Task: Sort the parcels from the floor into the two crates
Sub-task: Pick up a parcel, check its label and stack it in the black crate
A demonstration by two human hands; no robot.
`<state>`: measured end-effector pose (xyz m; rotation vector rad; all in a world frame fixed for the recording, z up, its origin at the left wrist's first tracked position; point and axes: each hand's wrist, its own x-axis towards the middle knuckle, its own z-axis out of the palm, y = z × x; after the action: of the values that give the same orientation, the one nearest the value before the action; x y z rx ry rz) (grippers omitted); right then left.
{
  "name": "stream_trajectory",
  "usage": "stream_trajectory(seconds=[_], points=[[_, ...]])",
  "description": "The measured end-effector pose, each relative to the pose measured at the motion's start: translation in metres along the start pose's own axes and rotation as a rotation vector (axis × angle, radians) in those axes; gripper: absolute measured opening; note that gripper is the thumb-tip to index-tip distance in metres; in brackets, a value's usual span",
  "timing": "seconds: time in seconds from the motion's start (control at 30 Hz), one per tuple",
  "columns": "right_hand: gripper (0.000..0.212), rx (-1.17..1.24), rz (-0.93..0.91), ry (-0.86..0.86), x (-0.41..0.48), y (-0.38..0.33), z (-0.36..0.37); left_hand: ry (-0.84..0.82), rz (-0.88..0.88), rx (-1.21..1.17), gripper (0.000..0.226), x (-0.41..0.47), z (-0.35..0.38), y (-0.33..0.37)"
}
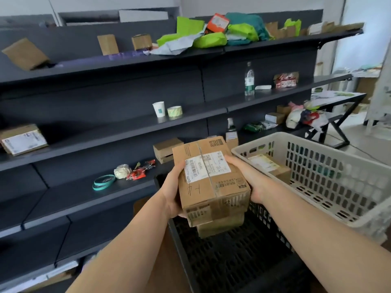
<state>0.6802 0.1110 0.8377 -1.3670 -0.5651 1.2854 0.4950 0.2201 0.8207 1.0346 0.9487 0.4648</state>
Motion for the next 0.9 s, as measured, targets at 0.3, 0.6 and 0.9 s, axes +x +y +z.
stream_trajectory(seconds=[0.3, 0.6, 0.9], points=[[0.047, -0.092, 0.147, -0.258, 0.118, 0.003, -0.013, 0.291, -0.069, -0.096, 0.061, 0.056, -0.003, -0.004], [0.066, -0.934, -0.11, -0.218, 0.194, 0.061, 0.014, 0.437, -0.071, 1.466, 0.051, 0.098, 0.006, -0.044], [0.06, -1.315, -0.179, -0.239, 0.195, 0.07, 0.015, 0.452, -0.14, 1.558, 0.063, 0.091, 0.022, -0.053]])
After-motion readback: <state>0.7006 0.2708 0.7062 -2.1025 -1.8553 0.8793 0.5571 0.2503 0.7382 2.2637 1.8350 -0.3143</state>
